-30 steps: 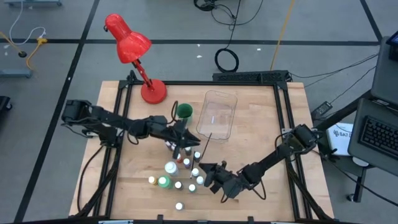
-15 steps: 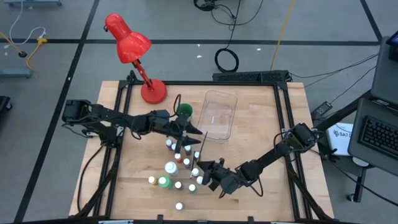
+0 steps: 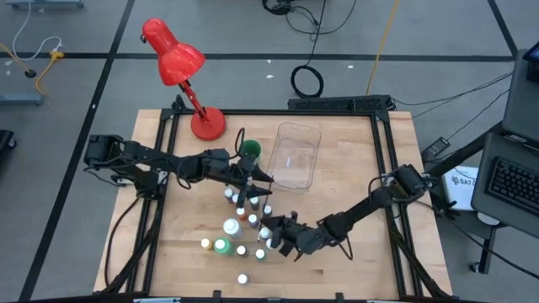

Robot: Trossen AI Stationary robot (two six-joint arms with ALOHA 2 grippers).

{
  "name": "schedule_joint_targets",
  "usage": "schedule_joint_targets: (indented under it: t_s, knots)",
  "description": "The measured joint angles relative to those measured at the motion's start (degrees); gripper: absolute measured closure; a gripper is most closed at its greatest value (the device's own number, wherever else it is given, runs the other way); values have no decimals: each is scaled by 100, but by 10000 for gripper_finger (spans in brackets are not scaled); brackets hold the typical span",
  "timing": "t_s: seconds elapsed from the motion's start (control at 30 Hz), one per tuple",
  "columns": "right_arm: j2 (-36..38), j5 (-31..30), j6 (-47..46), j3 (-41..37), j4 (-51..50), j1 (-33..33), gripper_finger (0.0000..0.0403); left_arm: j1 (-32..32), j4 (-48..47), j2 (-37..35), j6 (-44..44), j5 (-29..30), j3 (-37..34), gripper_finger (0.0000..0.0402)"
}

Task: Pick & Place Paint Supplies
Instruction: Put the black paint brush into the green cup

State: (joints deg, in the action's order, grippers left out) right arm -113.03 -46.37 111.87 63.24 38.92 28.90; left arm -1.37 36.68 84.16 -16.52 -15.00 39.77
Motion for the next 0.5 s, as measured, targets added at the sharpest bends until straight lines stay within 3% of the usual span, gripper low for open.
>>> schedule_joint_targets:
  t_s: [0.23,0.5]
  knots:
    - [-4,28,-125,0,-15,-43,403,0,94,0,142,5,0,199]
    - [-4,26,-366,0,-65,-43,403,0,201,-2,253,47,3,358]
